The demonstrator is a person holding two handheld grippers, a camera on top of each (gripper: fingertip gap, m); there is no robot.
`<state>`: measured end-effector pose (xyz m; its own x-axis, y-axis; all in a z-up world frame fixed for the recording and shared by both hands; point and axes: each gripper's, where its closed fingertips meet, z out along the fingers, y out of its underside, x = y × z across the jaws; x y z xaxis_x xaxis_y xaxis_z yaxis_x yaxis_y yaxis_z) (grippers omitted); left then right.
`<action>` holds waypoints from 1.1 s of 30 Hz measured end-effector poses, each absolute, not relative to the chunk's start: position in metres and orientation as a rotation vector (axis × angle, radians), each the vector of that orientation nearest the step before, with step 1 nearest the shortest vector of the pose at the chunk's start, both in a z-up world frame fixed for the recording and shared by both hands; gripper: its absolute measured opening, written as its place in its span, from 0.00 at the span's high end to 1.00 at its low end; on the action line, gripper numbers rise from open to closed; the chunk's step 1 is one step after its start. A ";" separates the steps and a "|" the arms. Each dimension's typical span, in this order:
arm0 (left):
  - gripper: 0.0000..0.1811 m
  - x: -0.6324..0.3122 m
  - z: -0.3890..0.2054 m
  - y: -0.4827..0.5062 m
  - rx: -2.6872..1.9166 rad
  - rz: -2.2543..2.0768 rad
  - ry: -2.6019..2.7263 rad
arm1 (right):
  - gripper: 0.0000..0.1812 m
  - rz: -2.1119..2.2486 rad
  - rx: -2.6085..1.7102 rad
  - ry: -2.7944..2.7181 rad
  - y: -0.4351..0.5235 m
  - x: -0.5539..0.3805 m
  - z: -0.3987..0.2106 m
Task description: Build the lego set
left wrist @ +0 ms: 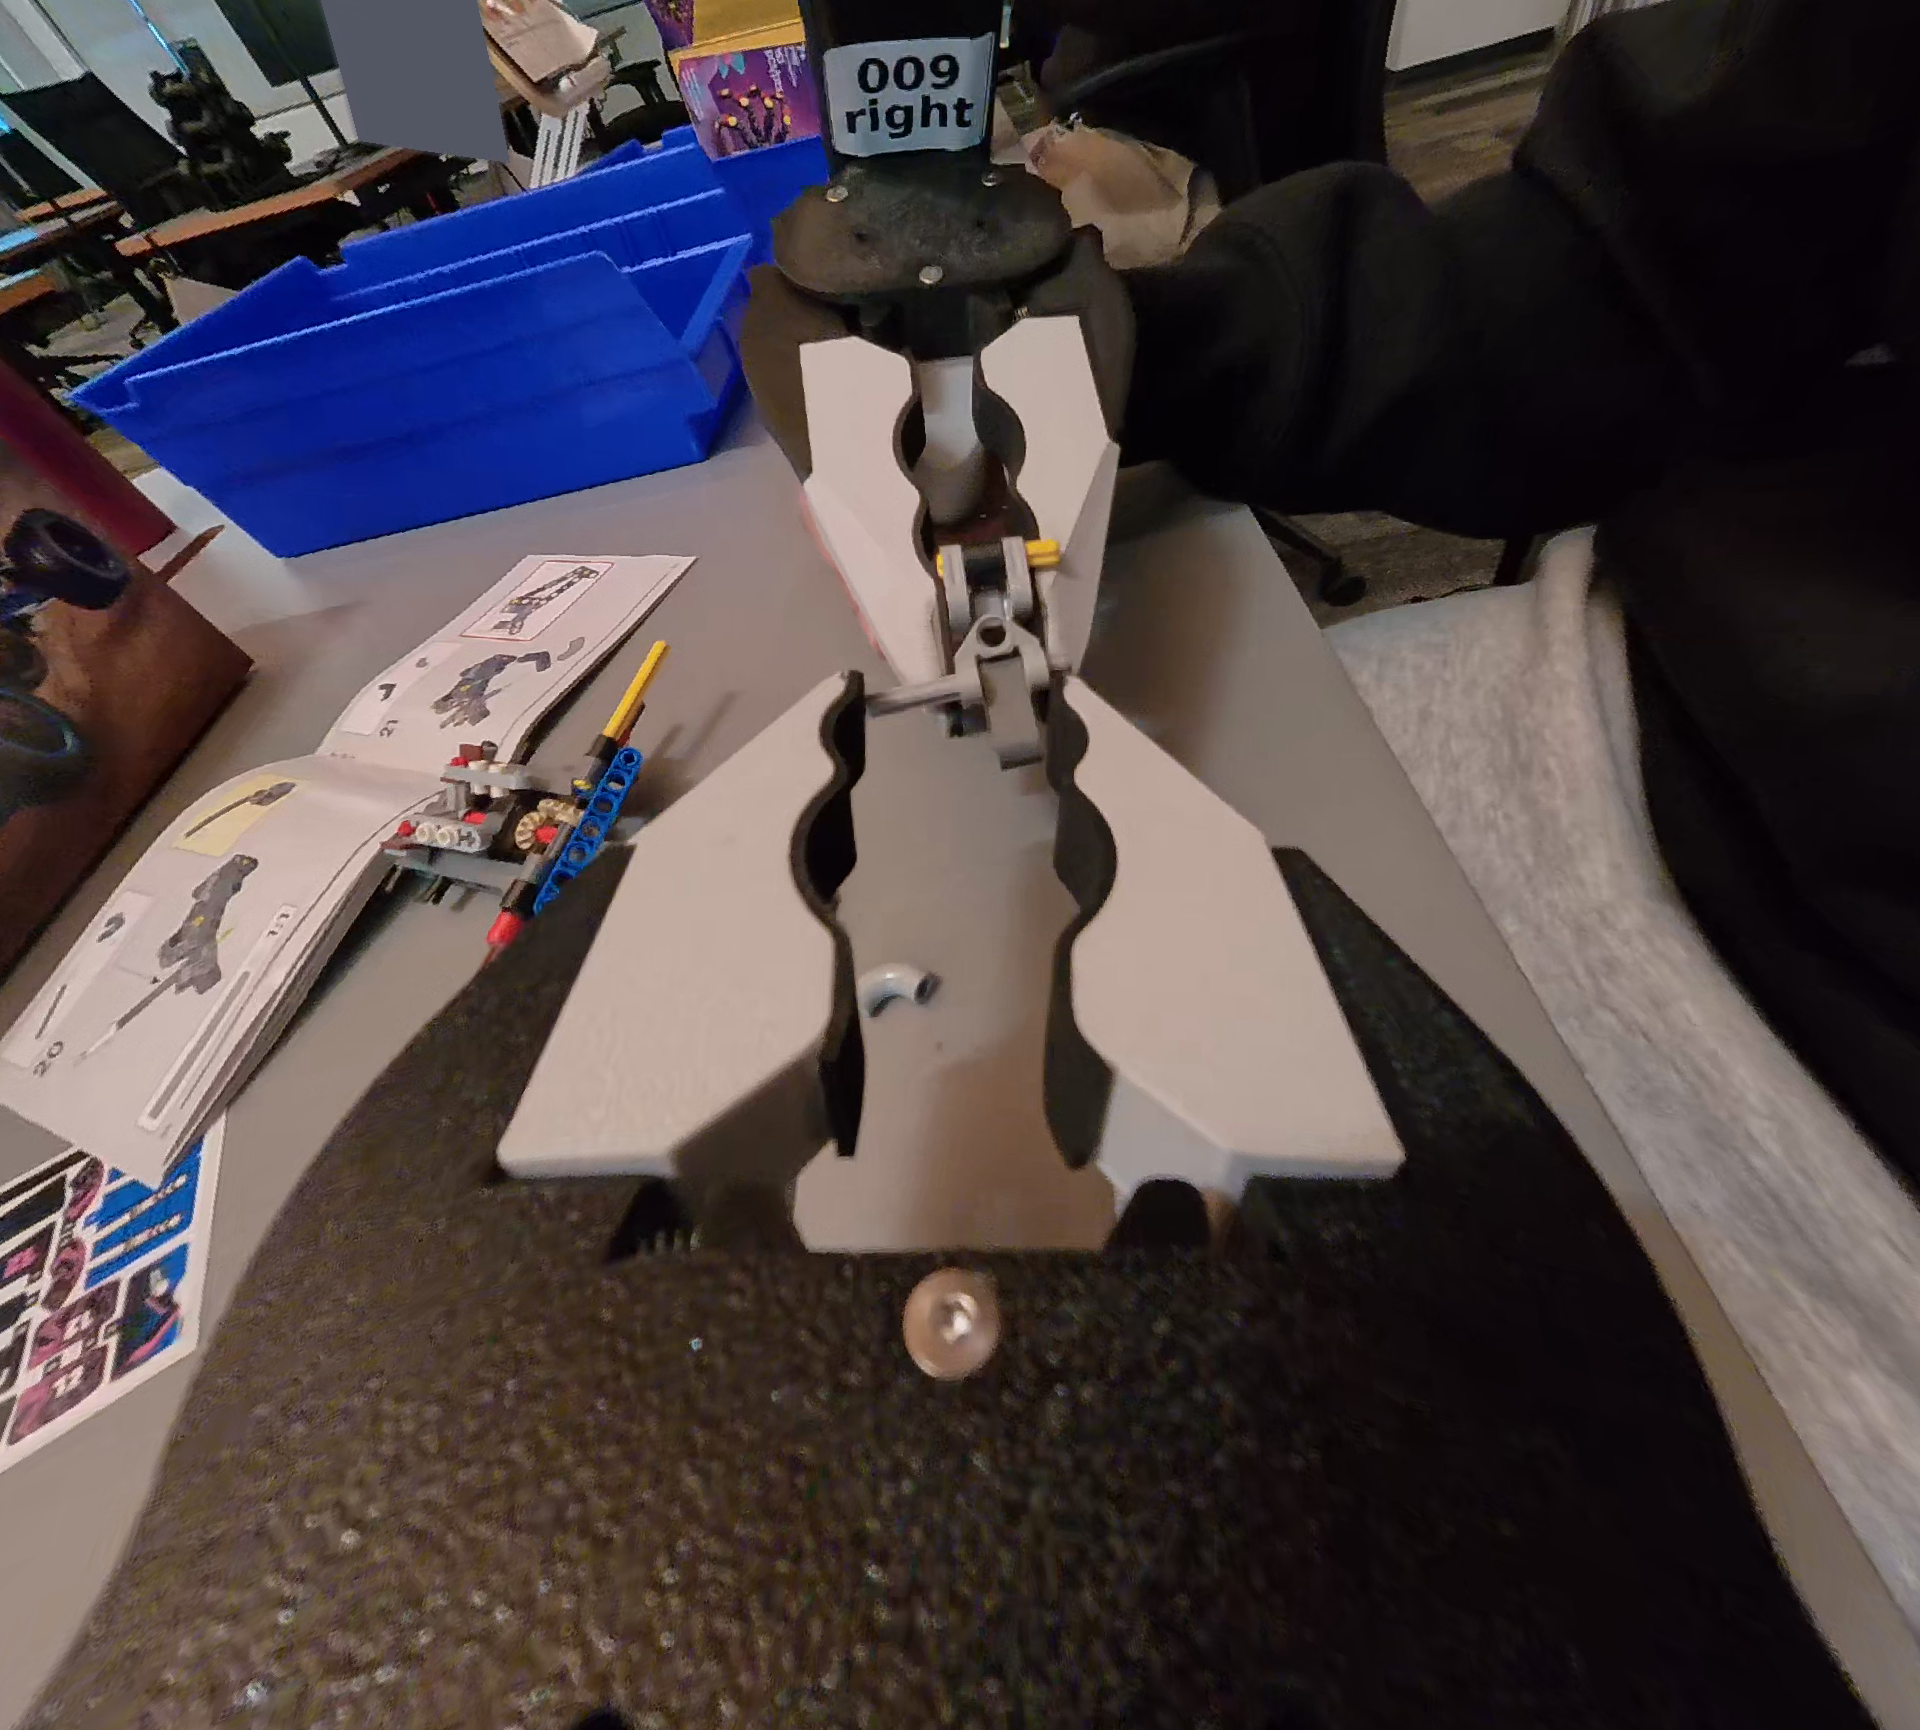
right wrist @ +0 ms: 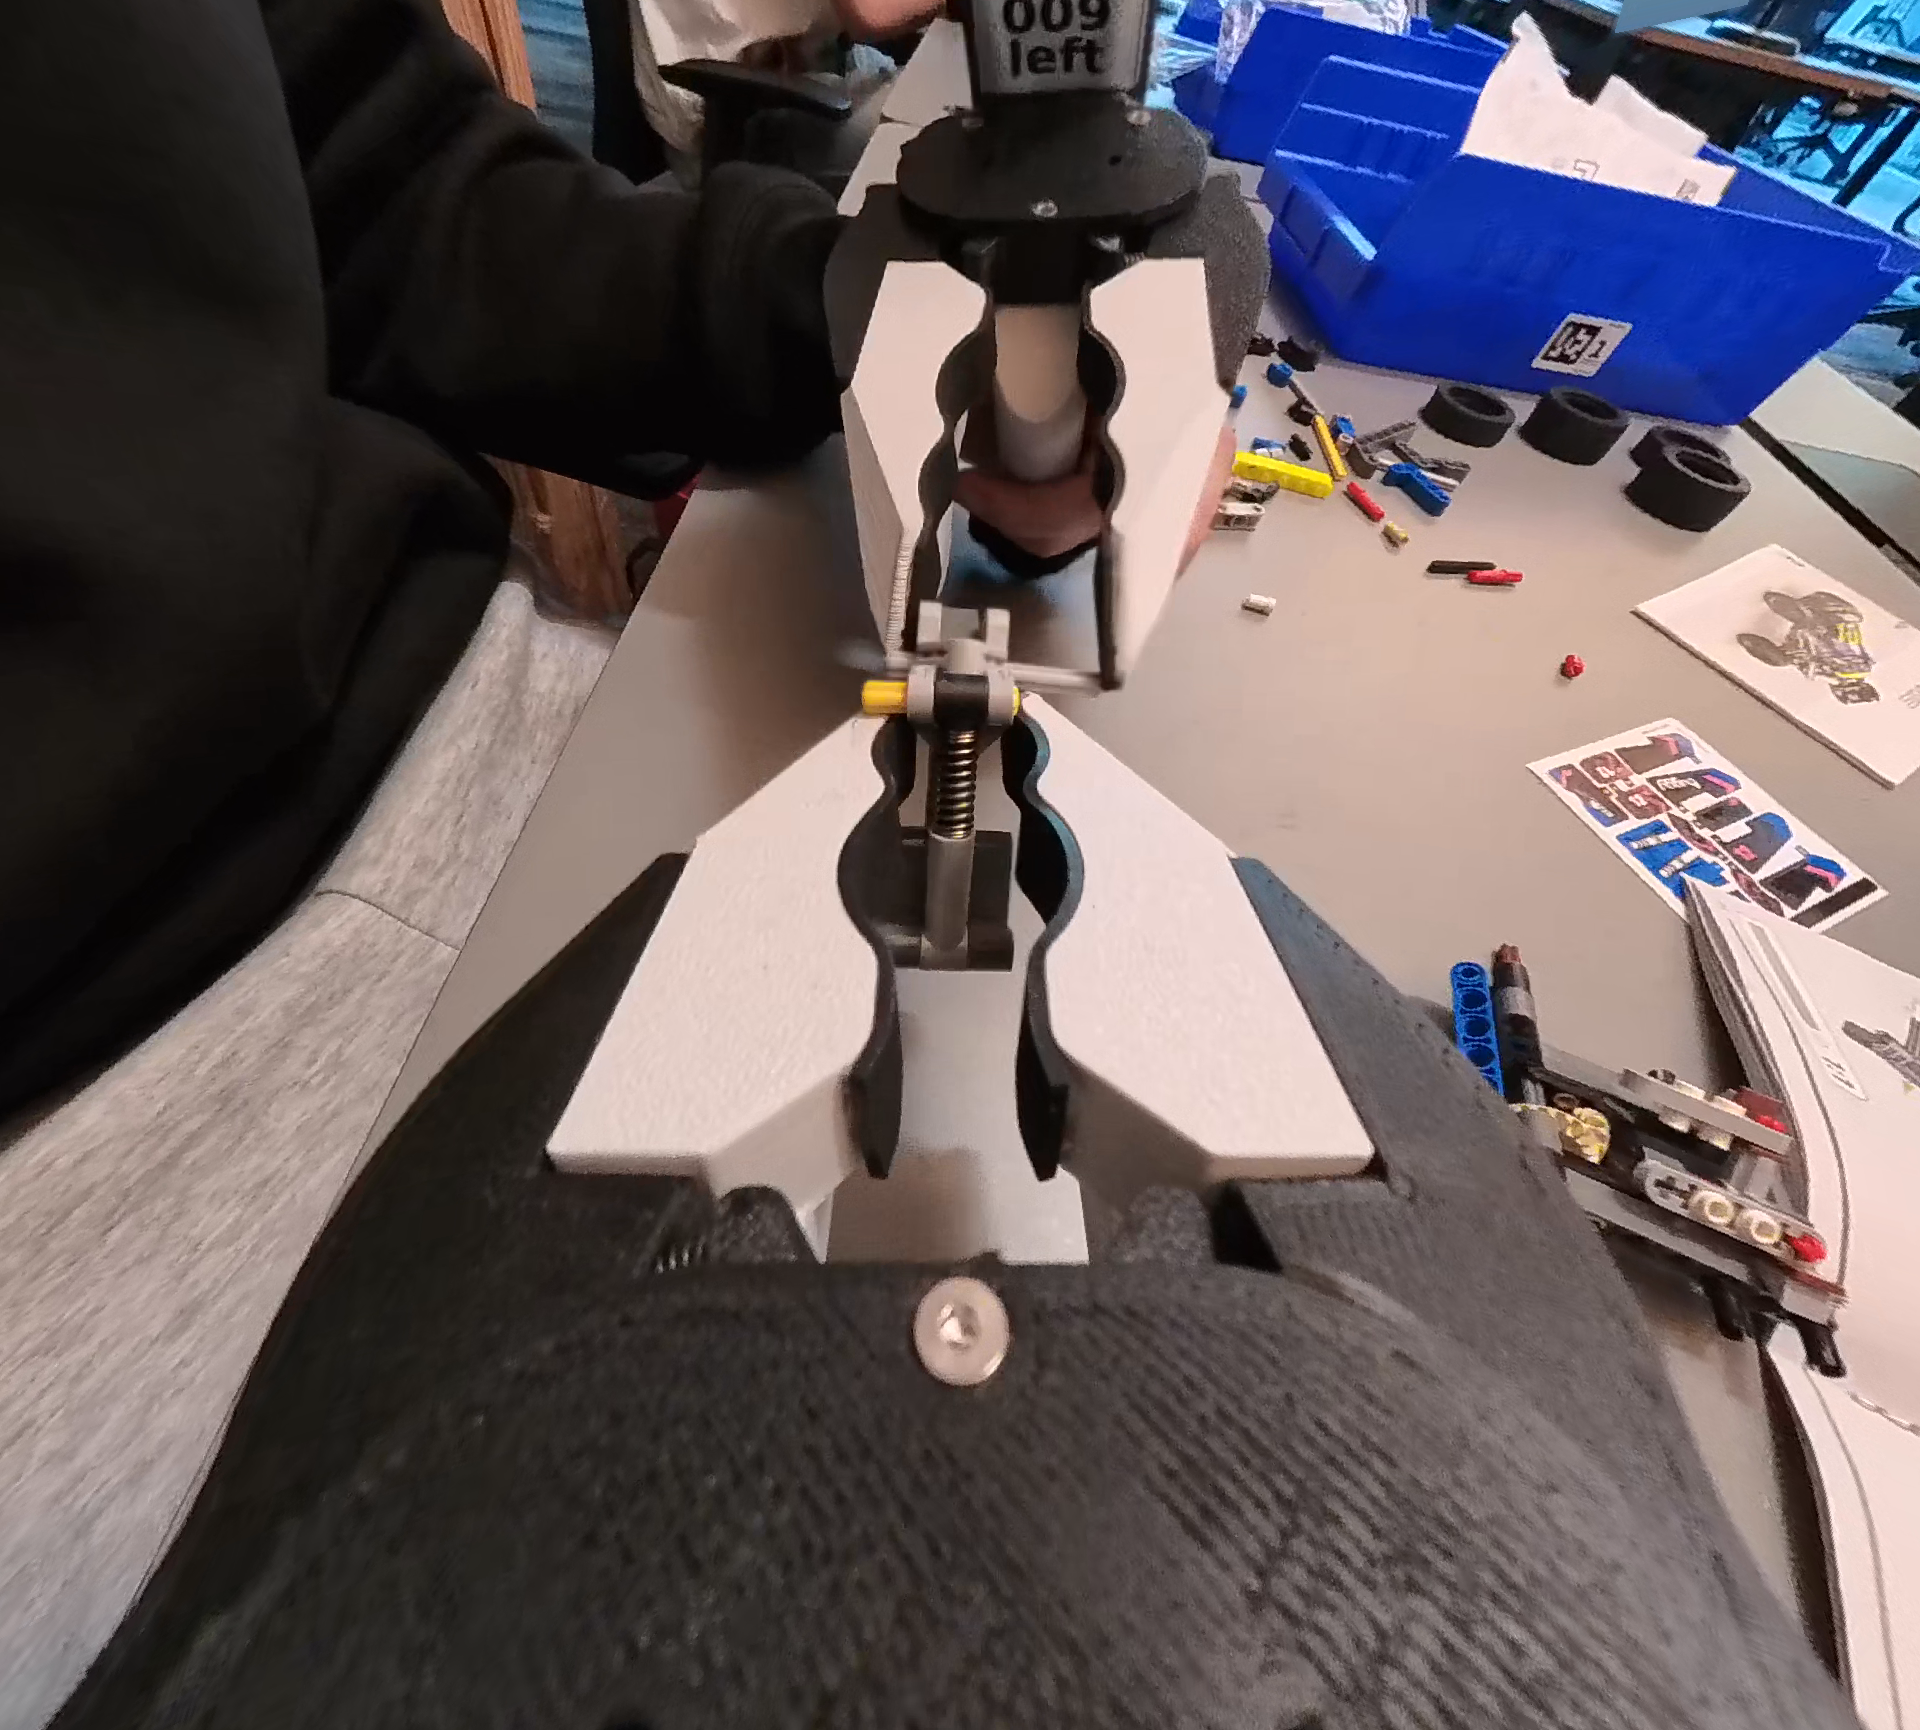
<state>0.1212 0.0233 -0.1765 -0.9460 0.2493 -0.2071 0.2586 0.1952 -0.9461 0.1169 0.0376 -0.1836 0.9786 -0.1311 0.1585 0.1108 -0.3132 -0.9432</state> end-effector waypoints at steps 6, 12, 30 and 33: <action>0.80 0.129 -0.182 0.025 0.398 -1.907 2.509 | 0.92 -0.291 -1.846 0.031 0.036 0.120 -0.179; 0.80 0.125 -0.184 0.024 0.408 -1.898 2.542 | 0.92 -0.322 -1.887 0.029 0.038 0.122 -0.186; 0.82 0.126 -0.185 0.028 0.428 -1.877 2.535 | 0.92 -0.333 -1.922 0.023 0.039 0.122 -0.191; 0.82 0.125 -0.186 0.029 0.434 -1.878 2.546 | 0.92 -0.325 -1.927 0.016 0.039 0.121 -0.192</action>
